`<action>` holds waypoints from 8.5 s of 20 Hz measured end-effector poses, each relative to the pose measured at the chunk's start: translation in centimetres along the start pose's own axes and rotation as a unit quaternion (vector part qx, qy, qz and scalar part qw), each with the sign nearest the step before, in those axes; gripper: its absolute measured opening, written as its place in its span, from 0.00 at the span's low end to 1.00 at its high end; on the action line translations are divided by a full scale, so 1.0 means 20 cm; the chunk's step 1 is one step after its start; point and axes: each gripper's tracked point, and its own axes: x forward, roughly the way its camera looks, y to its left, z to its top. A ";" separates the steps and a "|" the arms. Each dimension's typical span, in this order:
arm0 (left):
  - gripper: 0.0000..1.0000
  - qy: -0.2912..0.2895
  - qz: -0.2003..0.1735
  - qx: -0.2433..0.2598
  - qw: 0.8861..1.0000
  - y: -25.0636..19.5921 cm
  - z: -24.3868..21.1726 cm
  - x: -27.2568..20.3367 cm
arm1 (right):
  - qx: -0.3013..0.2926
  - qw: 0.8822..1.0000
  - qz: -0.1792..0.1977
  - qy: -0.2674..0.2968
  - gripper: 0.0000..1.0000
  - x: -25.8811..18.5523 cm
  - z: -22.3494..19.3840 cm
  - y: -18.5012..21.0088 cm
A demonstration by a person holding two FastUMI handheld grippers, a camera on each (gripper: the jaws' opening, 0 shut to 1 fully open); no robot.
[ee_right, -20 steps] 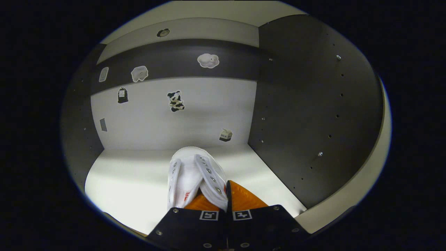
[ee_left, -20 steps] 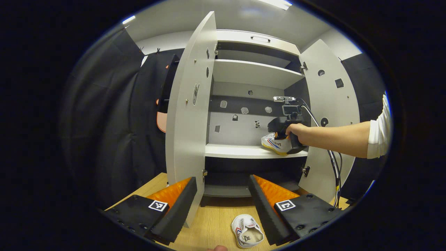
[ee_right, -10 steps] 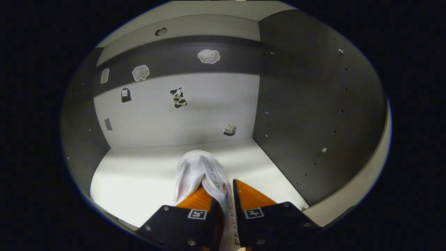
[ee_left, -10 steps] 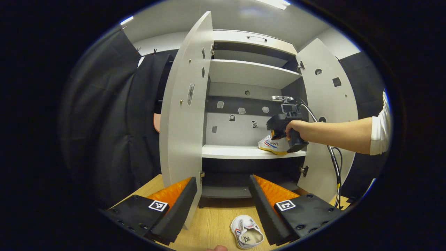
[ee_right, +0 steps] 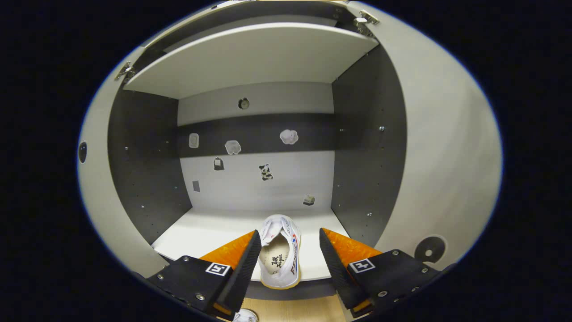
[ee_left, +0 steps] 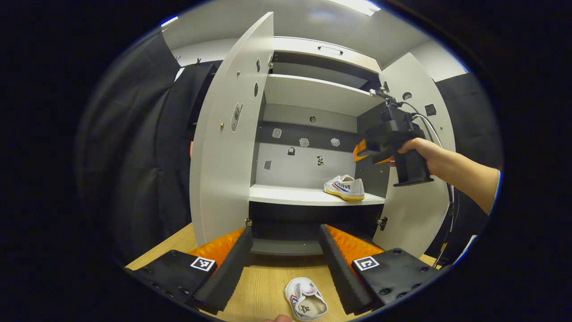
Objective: Grab one shoe with the right hand and put it into the shoe cabinet, grab the other shoe with the left hand and put it into the shoe cabinet; then close the right door with the right hand and the left door with the left hand.
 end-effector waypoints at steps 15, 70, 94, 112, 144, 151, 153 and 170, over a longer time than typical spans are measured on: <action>0.97 0.061 0.009 0.009 0.998 -0.07 -0.29 -0.01 | -0.059 0.987 0.045 -0.145 0.93 -0.95 -0.49 0.03; 0.07 0.075 -0.023 0.011 0.997 -0.22 0.46 1.21 | -0.033 0.994 0.037 -0.097 0.94 -1.10 -0.85 -0.19; 0.24 0.247 0.014 0.052 0.968 -0.10 -0.03 1.91 | -0.026 0.997 0.002 -0.078 0.94 -1.08 -0.84 -0.26; 0.97 0.055 -0.026 0.020 0.998 -0.14 0.46 1.19 | -0.014 0.995 0.018 -0.095 0.94 -1.12 -0.71 -0.23; 0.97 0.001 0.005 -0.005 1.000 -0.21 -0.04 -0.05 | -0.026 0.986 -0.041 -0.157 0.94 -1.19 0.24 -1.19; 0.97 0.020 0.021 -0.013 0.999 -0.17 -0.10 -0.05 | -0.035 0.987 -0.028 -0.156 0.91 -1.04 0.24 -1.18; 0.97 0.022 0.021 -0.014 0.999 -0.17 -0.10 -0.05 | -0.034 0.987 -0.024 -0.158 0.89 -1.03 0.24 -1.15; 0.97 0.024 0.013 -0.011 1.000 -0.09 -0.11 -0.04 | -0.031 0.983 0.091 -0.156 0.88 -0.96 0.19 -0.44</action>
